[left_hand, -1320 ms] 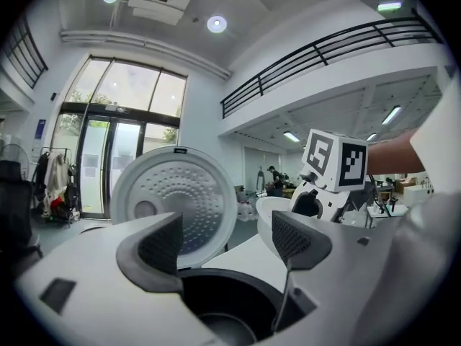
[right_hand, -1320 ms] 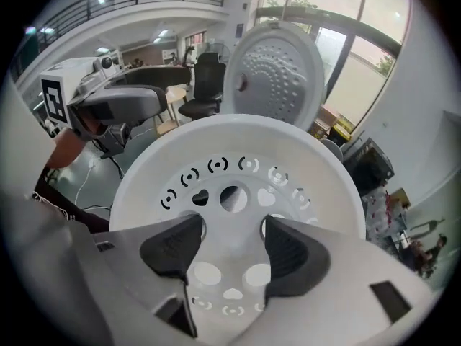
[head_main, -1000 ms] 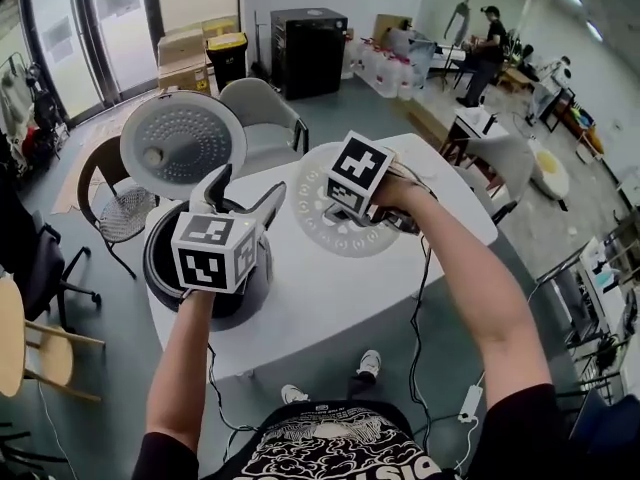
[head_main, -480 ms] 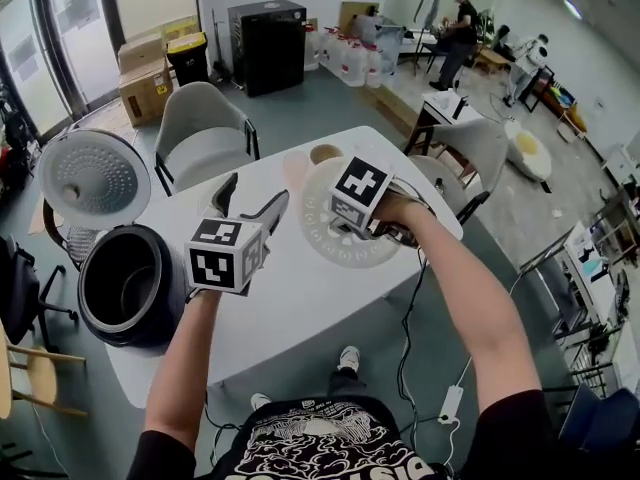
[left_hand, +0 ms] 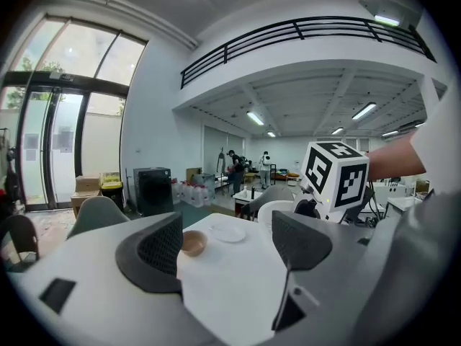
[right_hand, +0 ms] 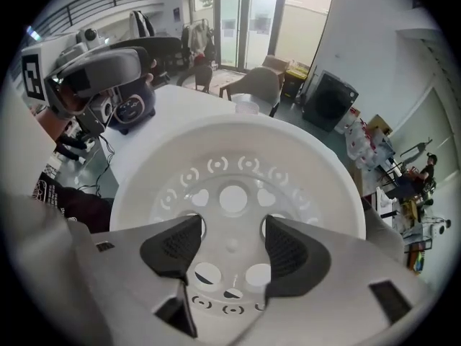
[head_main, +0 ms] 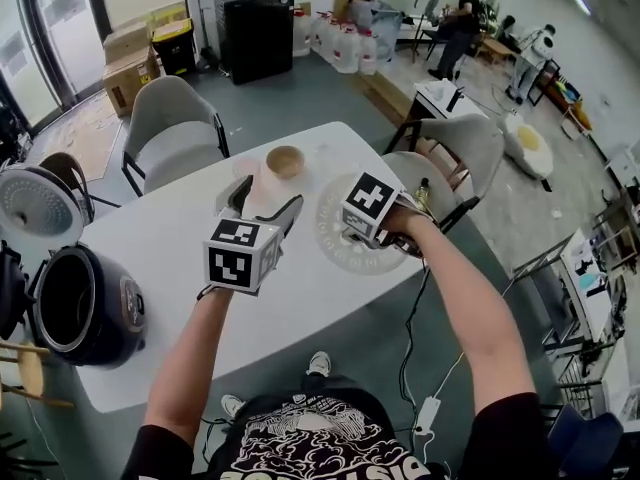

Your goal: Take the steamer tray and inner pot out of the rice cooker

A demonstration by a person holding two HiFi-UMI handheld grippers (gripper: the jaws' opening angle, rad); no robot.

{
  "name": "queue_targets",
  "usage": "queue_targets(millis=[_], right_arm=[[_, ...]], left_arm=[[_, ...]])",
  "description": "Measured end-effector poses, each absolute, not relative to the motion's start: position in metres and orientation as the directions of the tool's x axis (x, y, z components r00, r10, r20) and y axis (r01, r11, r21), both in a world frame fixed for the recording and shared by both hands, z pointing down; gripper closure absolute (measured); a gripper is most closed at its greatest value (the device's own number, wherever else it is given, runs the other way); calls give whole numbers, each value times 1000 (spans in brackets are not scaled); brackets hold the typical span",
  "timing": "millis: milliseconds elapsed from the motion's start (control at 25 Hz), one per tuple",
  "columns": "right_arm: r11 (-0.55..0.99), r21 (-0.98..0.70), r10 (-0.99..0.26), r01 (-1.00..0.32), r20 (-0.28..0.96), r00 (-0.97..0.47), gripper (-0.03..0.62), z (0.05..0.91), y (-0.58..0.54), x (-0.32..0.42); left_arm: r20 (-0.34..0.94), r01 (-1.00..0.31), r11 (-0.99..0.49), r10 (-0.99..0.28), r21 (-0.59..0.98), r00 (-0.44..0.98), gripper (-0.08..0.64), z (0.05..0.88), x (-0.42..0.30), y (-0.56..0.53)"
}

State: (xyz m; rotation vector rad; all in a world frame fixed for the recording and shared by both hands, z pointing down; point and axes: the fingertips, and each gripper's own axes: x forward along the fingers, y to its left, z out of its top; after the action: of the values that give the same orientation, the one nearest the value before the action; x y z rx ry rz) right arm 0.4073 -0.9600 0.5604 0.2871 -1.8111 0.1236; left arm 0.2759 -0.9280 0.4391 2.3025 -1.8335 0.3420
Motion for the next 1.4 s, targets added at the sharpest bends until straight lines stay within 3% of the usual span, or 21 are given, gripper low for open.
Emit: queue_targets(millis=[560, 1000, 1400], right_arm=[[969, -19, -35, -245, 976, -213, 298, 673, -1074, 466], [978, -9, -28, -207, 984, -177, 296, 740, -1114, 471], [985, -16, -15, -174, 984, -178, 291, 750, -1117, 468]], left_arm=[[445, -986, -166, -880, 35, 164, 179, 537, 343, -1040], [528, -988, -143, -835, 61, 153, 179, 591, 350, -1082], [544, -989, -135, -827, 57, 144, 179, 596, 348, -1090]])
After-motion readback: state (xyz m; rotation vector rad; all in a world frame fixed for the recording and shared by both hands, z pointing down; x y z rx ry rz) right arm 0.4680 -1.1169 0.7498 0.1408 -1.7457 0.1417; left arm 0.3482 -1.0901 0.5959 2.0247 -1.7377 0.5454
